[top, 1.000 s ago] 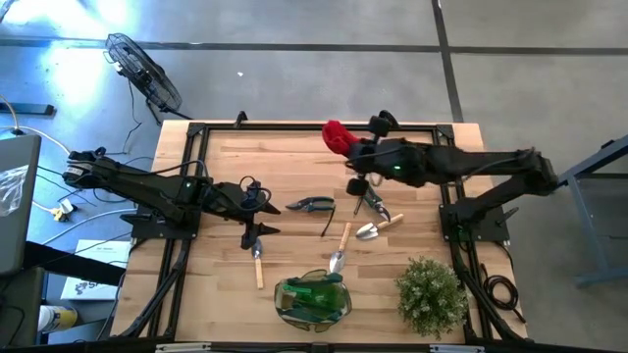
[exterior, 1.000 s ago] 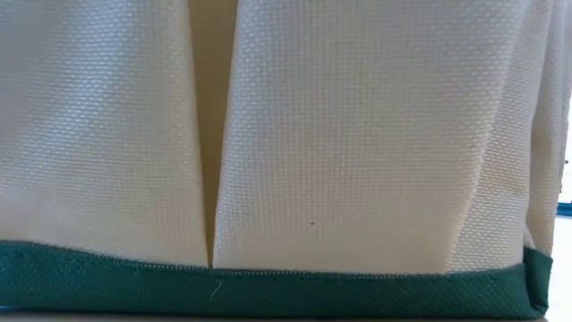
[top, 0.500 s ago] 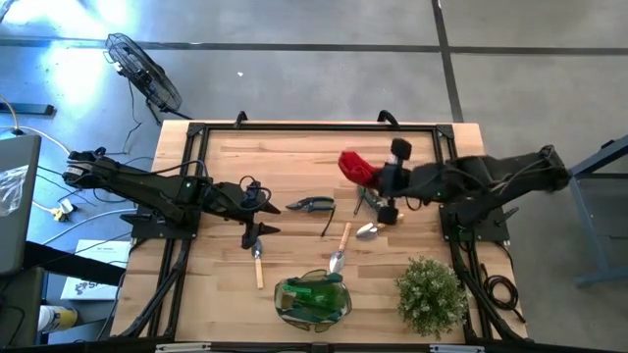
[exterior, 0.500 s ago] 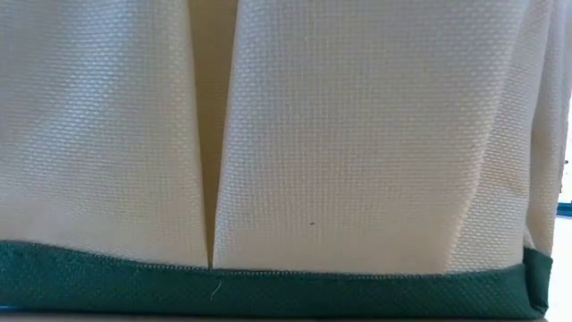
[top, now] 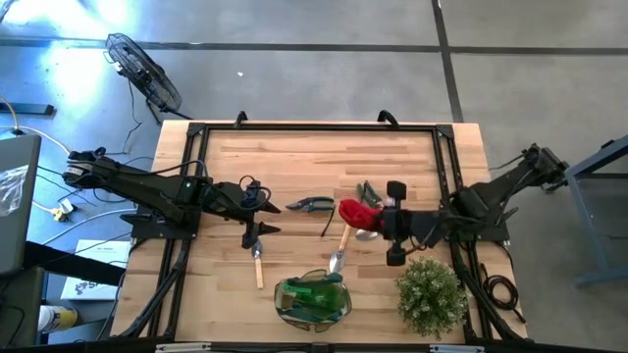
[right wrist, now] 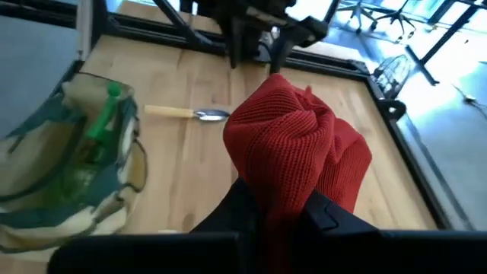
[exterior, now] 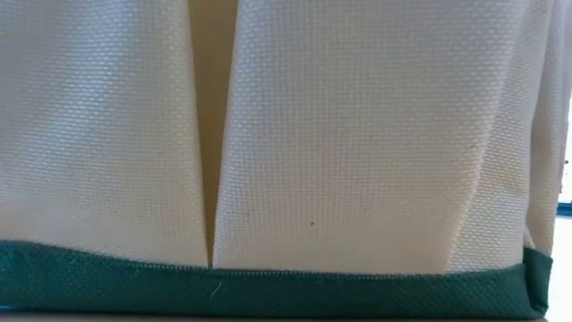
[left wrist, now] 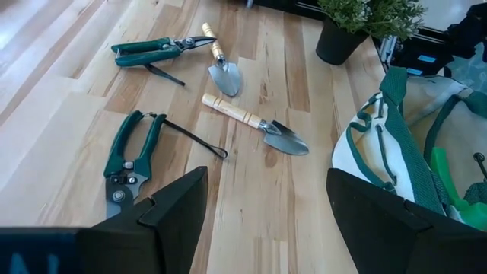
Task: Pick & Place Garden tools in Gardening bag
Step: Put the red gloves into the green gardening bag
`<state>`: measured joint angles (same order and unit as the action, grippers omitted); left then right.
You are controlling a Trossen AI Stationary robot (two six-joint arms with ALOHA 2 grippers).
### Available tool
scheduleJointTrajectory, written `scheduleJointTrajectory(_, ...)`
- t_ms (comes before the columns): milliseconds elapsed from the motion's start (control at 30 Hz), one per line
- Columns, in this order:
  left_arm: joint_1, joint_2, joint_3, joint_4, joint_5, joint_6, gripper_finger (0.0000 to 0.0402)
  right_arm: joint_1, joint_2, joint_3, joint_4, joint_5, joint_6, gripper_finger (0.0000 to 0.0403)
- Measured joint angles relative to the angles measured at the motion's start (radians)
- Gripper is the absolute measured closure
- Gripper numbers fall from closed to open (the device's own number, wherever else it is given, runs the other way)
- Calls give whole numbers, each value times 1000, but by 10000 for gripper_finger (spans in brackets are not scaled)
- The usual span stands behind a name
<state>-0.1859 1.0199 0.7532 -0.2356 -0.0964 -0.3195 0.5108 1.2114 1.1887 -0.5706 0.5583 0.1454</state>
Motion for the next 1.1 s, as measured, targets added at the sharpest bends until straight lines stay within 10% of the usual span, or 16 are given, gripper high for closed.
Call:
scheduleJointTrajectory(433,2,29,-1,-1,-135,0,142,115,2,-37,246,-111,-108,379)
scheduleJointTrajectory(633,0,37,-1,-2,-15,-33,142,176,4,-97,466,-121,-140,379)
scheduleJointTrajectory(1100,-4,37,0,48,-45,189,142,326,134,-253,1107,100,-270,379)
